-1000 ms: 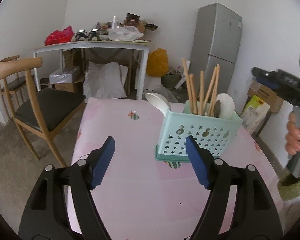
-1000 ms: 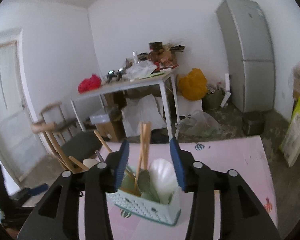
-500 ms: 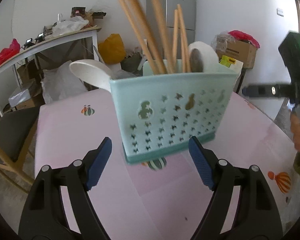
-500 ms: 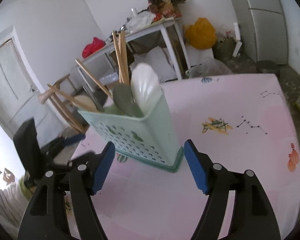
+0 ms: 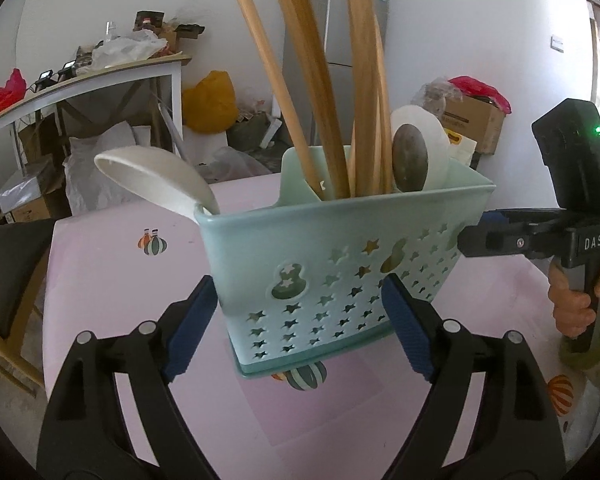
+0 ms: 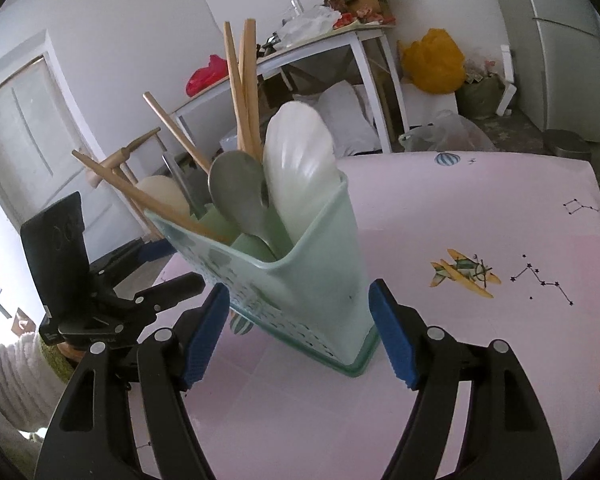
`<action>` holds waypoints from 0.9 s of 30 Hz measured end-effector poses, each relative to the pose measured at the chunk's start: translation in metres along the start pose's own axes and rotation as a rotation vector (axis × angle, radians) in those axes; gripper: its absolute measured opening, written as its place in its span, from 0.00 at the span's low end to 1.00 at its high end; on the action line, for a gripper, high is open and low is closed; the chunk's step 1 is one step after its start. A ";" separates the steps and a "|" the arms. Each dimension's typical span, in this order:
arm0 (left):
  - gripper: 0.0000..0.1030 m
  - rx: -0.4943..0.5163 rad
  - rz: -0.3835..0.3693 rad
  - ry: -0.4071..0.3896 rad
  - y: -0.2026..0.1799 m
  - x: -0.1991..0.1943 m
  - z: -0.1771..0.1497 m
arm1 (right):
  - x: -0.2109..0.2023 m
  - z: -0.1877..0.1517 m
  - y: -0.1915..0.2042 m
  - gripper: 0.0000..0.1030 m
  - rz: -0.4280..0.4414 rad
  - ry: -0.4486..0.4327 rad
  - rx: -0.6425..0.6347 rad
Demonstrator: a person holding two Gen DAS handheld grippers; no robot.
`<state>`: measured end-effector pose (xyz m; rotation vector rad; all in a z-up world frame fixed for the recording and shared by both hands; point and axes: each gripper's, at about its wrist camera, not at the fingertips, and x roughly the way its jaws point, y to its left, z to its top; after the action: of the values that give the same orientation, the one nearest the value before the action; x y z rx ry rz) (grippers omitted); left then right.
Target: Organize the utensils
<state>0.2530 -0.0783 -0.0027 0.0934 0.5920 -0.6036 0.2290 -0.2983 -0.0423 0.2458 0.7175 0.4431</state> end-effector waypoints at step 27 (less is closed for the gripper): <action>0.77 -0.151 0.051 0.005 -0.016 -0.070 -0.032 | 0.000 -0.015 0.041 0.69 0.021 0.052 -0.057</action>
<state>0.1819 -0.0476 0.0110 -0.0317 0.6366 -0.5083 0.2059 -0.2610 -0.0381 0.1889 0.7531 0.4907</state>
